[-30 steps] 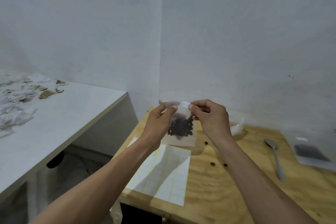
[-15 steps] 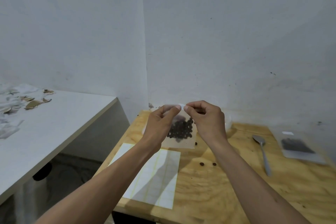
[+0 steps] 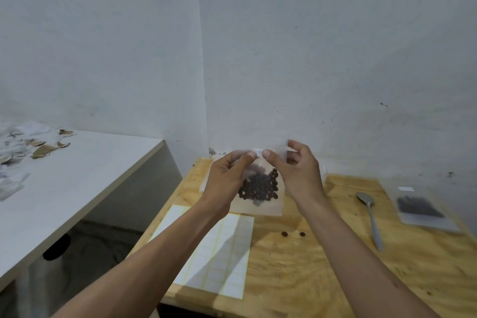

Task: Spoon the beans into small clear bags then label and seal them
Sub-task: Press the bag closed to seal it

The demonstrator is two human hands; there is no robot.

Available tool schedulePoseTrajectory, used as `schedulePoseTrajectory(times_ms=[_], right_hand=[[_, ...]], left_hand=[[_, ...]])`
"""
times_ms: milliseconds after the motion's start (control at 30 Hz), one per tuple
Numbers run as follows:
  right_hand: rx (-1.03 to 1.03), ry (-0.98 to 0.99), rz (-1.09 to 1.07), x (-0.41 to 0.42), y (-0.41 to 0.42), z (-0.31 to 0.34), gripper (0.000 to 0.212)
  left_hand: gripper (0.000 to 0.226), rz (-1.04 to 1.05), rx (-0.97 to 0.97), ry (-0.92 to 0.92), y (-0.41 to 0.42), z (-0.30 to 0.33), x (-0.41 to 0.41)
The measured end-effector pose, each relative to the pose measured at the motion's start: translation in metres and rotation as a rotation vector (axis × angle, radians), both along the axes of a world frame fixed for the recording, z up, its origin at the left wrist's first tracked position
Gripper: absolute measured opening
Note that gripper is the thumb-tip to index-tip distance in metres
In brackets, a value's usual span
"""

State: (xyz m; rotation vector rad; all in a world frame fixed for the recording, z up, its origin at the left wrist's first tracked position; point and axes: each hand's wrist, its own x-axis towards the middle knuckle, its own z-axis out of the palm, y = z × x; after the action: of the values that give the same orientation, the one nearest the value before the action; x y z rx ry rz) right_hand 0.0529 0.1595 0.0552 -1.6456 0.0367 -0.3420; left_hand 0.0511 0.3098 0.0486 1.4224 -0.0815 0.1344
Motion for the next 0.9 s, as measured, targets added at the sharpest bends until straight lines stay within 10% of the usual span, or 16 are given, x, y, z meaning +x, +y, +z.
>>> schedulePoseTrajectory(times_ms=[367,700,900], right_hand=[[0.134,-0.058,0.091,-0.002,-0.012,-0.002,0.038],[0.121,-0.014,-0.05,0.0,-0.025,-0.01,0.05],[-0.035,0.226,0.212,-0.009,-0.073,-0.013,0.062]], left_hand=[[0.012,0.042,-0.014,-0.01,-0.014,-0.002,0.007],[0.012,0.094,0.088,-0.112,-0.039,-0.009,0.003],[0.01,0.134,-0.099,0.044,-0.062,-0.006,0.021]])
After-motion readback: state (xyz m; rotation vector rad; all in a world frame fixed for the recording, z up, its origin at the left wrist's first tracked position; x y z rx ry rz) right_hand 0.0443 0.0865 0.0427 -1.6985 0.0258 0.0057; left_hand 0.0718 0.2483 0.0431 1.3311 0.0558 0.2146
